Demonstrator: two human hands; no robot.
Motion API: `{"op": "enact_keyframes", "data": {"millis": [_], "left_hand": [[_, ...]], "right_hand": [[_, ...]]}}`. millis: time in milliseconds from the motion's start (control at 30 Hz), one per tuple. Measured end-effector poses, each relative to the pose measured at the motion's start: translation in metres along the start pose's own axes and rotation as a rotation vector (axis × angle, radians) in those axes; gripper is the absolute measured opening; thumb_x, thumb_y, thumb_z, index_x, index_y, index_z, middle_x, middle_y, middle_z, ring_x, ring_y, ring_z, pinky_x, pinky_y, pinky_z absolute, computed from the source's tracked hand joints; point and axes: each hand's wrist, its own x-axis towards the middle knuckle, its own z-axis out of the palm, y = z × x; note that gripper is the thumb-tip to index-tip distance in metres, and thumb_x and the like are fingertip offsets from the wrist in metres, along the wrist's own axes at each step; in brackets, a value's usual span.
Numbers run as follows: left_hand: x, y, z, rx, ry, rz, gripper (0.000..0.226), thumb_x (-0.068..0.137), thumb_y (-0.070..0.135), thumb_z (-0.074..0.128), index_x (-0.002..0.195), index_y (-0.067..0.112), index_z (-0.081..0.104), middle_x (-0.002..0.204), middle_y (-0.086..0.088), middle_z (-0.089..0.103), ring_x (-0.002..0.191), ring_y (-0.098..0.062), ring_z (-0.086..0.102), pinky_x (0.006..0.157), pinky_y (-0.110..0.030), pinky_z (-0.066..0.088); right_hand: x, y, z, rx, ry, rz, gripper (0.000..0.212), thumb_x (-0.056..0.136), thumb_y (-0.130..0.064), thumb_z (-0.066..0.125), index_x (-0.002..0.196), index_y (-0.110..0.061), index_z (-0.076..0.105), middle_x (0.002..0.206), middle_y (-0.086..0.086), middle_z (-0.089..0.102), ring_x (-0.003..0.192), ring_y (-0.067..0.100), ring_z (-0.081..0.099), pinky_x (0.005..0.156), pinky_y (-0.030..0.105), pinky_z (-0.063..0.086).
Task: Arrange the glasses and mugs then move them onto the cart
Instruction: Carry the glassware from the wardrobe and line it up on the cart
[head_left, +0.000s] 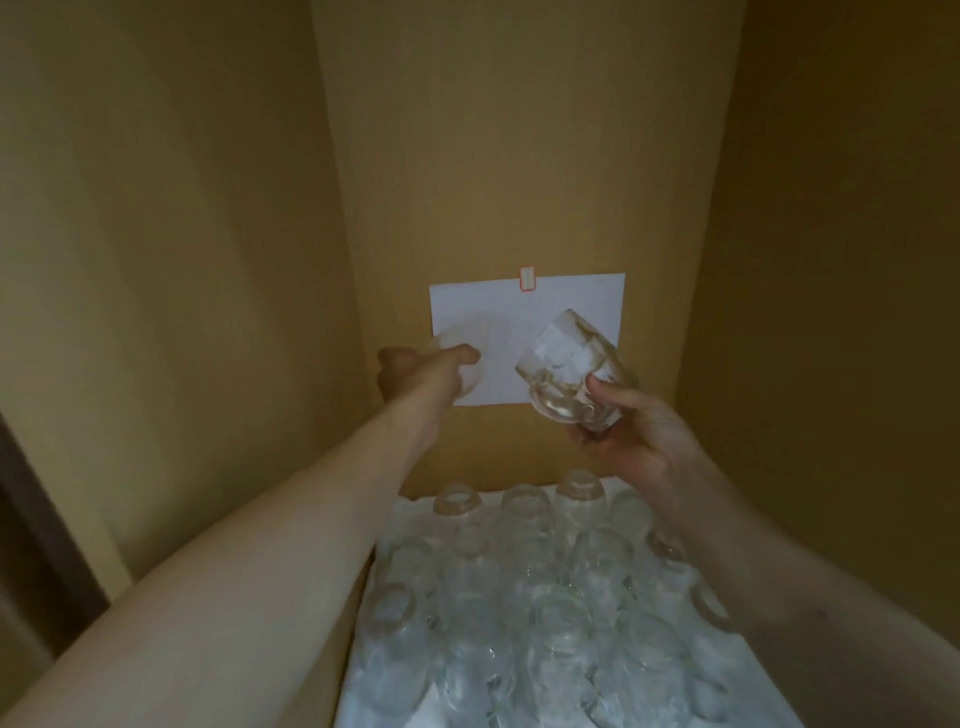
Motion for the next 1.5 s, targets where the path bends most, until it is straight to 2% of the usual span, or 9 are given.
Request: {"op": "enact_keyframes", "data": {"millis": [167,300,433,600,733,867,1133,1233,1500], "left_hand": [[0.016,-0.019,0.005,-0.095,-0.121,-0.081,0.089,0.024,0.041,0.091,0.105,0.007,0.074,0.119,-0.017,0.068,0.087,-0.021,0.071,0.065,-0.048,0.061],[-0.020,-0.017,-0.002,-0.098,-0.195,-0.014,0.097,0.030,0.041,0.092,0.118,0.007,0.070,0.117,-0.014,0.068,0.072,-0.021,0.068,0.051,-0.022,0.046],[-0.082,-0.010,-0.018,-0.181,-0.339,0.011,0.100,0.040,0.038,0.093,0.129,0.012,0.056,0.111,-0.012,0.072,0.091,-0.030,0.074,0.062,-0.031,0.056],[-0.133,-0.022,-0.033,-0.184,-0.486,0.040,0.055,0.068,0.004,0.087,0.106,0.018,0.050,0.101,-0.010,0.069,0.081,-0.025,0.075,0.068,-0.037,0.062],[-0.162,-0.032,-0.033,-0.250,-0.568,-0.008,0.032,0.071,-0.007,0.076,0.097,0.005,0.061,0.085,-0.011,0.071,0.068,-0.024,0.071,0.060,-0.036,0.061],[-0.186,-0.024,-0.036,-0.309,-0.611,-0.049,0.034,0.067,0.004,0.083,0.096,0.008,0.066,0.089,-0.010,0.072,0.080,-0.028,0.071,0.071,-0.040,0.061],[-0.268,-0.011,0.001,-0.248,-0.617,0.048,0.091,0.038,0.065,0.095,0.113,0.034,0.055,0.121,-0.003,0.067,0.108,-0.030,0.068,0.090,-0.053,0.058],[-0.316,-0.012,0.027,-0.265,-0.656,0.080,0.048,0.068,0.048,0.088,0.101,0.030,0.058,0.106,0.002,0.073,0.093,-0.022,0.073,0.072,-0.035,0.057],[-0.451,-0.018,0.111,-0.313,-0.854,0.072,0.040,0.079,0.039,0.082,0.112,0.026,0.062,0.102,-0.001,0.073,0.095,-0.025,0.071,0.067,-0.034,0.061]], "right_hand": [[-0.030,-0.007,0.009,-0.027,-0.025,-0.067,0.057,0.076,-0.004,0.074,0.131,-0.009,0.060,0.124,0.014,0.070,0.117,0.031,0.066,0.110,0.050,0.044],[-0.069,0.002,0.013,0.090,-0.036,-0.116,0.048,0.082,-0.008,0.074,0.128,-0.006,0.062,0.124,0.019,0.069,0.116,0.037,0.066,0.106,0.056,0.046],[-0.108,0.013,0.009,0.160,-0.046,-0.154,0.034,0.090,-0.019,0.070,0.121,-0.007,0.067,0.126,0.018,0.068,0.118,0.036,0.065,0.109,0.053,0.045],[-0.154,0.031,-0.001,0.161,0.083,-0.229,0.065,0.061,-0.006,0.093,0.120,-0.005,0.067,0.126,0.021,0.067,0.116,0.039,0.065,0.101,0.054,0.050],[-0.186,0.041,-0.008,0.100,0.144,-0.241,0.050,0.076,-0.021,0.080,0.123,-0.008,0.065,0.126,0.022,0.067,0.116,0.035,0.065,0.103,0.053,0.049],[-0.215,0.043,-0.015,0.068,0.198,-0.224,0.048,0.080,-0.035,0.078,0.120,-0.010,0.068,0.119,0.015,0.070,0.105,0.030,0.062,0.096,0.038,0.047],[-0.291,0.019,-0.053,0.067,0.068,-0.273,0.009,0.087,-0.012,0.073,0.085,-0.006,0.080,0.121,0.024,0.067,0.108,0.045,0.066,0.097,0.059,0.050],[-0.333,-0.009,-0.075,0.027,0.019,-0.314,0.039,0.050,-0.011,0.098,0.084,-0.008,0.079,0.115,0.024,0.069,0.104,0.048,0.066,0.097,0.061,0.051],[-0.461,-0.083,-0.173,-0.068,0.185,-0.376,0.080,0.054,-0.034,0.098,0.122,-0.009,0.062,0.117,0.013,0.065,0.102,0.028,0.065,0.089,0.038,0.048]]}}
